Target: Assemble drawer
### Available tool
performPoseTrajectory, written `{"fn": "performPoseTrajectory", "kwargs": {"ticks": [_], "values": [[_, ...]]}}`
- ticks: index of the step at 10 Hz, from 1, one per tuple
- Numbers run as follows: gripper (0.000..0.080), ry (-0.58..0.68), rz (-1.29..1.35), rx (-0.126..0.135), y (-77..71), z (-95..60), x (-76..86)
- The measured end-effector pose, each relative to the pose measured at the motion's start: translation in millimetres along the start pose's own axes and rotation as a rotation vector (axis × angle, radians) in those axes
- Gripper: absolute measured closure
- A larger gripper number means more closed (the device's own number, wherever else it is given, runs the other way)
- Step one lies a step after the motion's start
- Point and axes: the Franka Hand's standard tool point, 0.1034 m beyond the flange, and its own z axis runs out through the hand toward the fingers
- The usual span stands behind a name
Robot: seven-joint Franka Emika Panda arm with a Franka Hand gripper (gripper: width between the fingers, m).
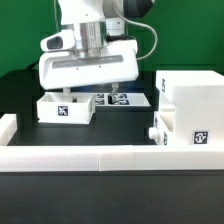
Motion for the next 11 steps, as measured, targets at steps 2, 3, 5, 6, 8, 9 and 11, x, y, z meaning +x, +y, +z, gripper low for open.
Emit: {"fn": "performPoseTrajectory", "kwargs": {"ticks": [2, 3, 5, 6, 8, 9, 11], "values": [[0.0151, -0.002, -0.001, 0.001, -0.6, 0.6, -0.5], [0.0151, -0.003, -0.001, 0.001, -0.6, 0.7, -0.6], [0.0151, 0.002, 0.002, -0.003, -8.5, 2.5, -3.2], [0.0151, 0.002, -0.013, -0.009, -14.1, 4.5, -8.3], [0.0151, 0.010, -0.045, -0.028, -15.3, 6.4, -15.3], [0.0151, 0.014, -0.064, -0.033, -10.4, 7.0, -18.1], [0.0151, 0.013, -0.067, -0.032, -9.5, 7.4, -18.1]]}}
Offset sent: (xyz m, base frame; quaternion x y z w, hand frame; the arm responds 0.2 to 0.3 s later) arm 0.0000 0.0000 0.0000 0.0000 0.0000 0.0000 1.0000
